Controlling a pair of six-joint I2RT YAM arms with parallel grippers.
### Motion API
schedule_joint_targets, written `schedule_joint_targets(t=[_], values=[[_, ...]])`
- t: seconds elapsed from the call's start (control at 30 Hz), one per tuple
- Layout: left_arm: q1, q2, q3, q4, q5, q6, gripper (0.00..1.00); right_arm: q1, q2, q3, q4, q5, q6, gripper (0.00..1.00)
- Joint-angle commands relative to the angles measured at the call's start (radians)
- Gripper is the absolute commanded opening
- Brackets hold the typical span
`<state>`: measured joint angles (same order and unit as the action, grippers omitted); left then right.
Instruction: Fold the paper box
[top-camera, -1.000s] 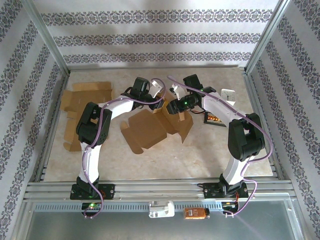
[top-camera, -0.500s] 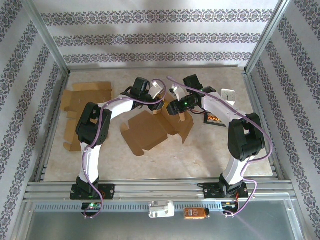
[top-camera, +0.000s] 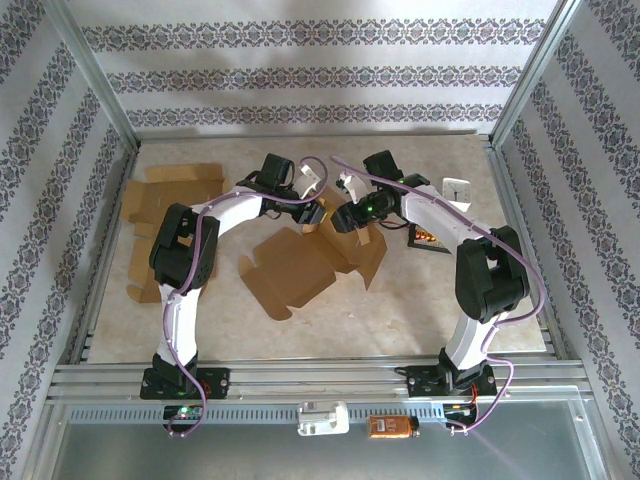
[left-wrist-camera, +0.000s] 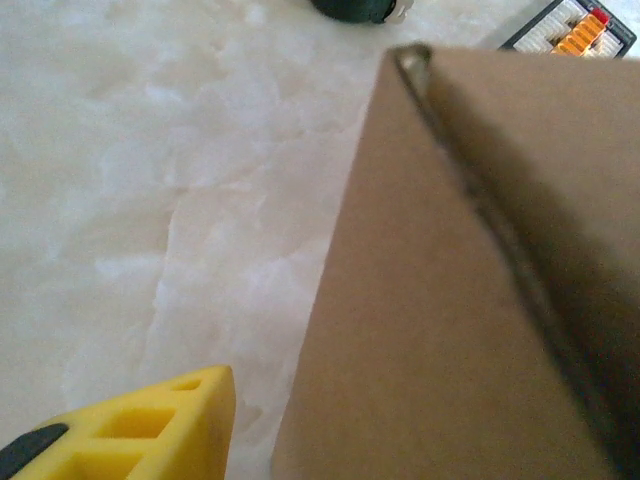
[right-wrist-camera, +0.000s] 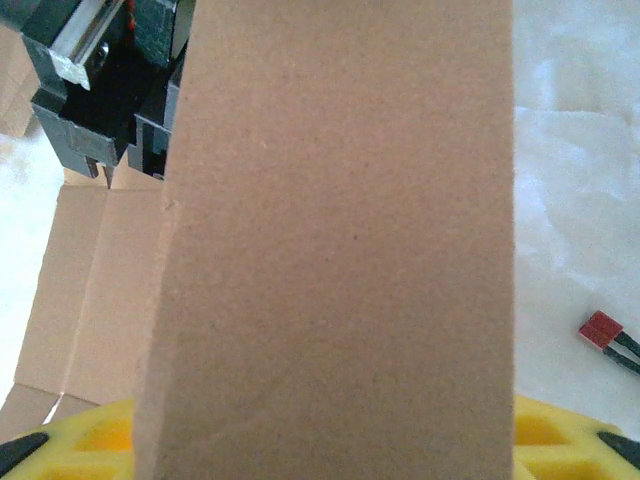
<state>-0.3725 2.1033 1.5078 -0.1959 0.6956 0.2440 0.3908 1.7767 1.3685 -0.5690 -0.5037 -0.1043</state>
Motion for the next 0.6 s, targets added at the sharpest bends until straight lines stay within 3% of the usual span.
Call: schedule_joint_targets(t=[0.0, 0.1, 0.17, 0.4, 0.5, 0.57], values=[[0.003, -0.002, 0.007, -0.101, -0.005, 0.042, 0.46, 0.015, -0.022, 0.035, 0.032, -0.056, -0.023, 0.52], [0.004, -0.003, -0.004, -0.112, -0.08, 0.055, 0.44, 0.015, -0.02, 0.038, 0.032, -0.054, -0.023, 0.52], [0.003, -0.008, -0.015, -0.099, -0.134, 0.052, 0.38, 0.014, -0.019, 0.042, 0.033, -0.055, -0.023, 0.53], [-0.01, -0.006, -0.013, -0.052, -0.18, 0.046, 0.07, 0.016, -0.014, 0.047, 0.031, -0.053, -0.019, 0.52], [-0.019, -0.006, -0.012, -0.045, -0.186, 0.042, 0.08, 0.017, -0.014, 0.05, 0.033, -0.052, -0.019, 0.52], [-0.023, -0.007, -0.014, -0.045, -0.188, 0.036, 0.27, 0.017, -0.015, 0.053, 0.031, -0.053, -0.021, 0.52]])
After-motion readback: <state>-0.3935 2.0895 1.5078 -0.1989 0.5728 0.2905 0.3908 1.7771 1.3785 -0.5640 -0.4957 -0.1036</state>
